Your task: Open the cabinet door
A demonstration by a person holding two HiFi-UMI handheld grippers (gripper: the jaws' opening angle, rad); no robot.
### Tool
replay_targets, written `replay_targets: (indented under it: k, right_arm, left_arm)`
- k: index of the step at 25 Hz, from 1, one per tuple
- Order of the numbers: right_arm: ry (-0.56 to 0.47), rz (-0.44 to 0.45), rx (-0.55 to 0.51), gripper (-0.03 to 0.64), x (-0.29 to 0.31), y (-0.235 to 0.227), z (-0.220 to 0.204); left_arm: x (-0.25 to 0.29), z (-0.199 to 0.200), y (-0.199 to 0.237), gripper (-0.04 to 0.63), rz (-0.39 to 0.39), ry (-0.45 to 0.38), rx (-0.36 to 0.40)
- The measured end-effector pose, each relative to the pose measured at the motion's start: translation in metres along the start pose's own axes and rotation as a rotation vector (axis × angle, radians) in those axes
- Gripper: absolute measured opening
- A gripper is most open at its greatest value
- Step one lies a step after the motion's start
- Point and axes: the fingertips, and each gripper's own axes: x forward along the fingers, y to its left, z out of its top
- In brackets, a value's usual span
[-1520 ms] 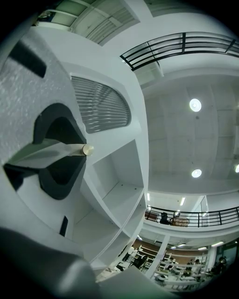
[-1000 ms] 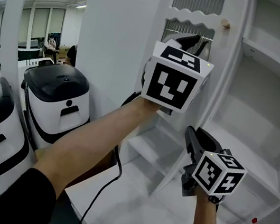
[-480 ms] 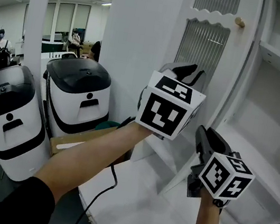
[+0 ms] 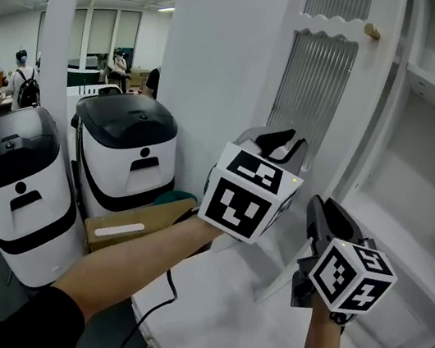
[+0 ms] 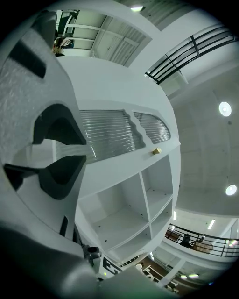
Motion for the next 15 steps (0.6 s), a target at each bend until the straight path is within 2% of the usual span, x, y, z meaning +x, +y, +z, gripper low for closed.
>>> replay_targets:
  k: [15]
  right_arm:
    - [0.013, -0.099, -0.005, 0.071, -0.002, 0.030, 0.001]
  left_arm:
    - [-0.031, -0.024, 0.004, 0.081, -0.106, 0.021, -0.031]
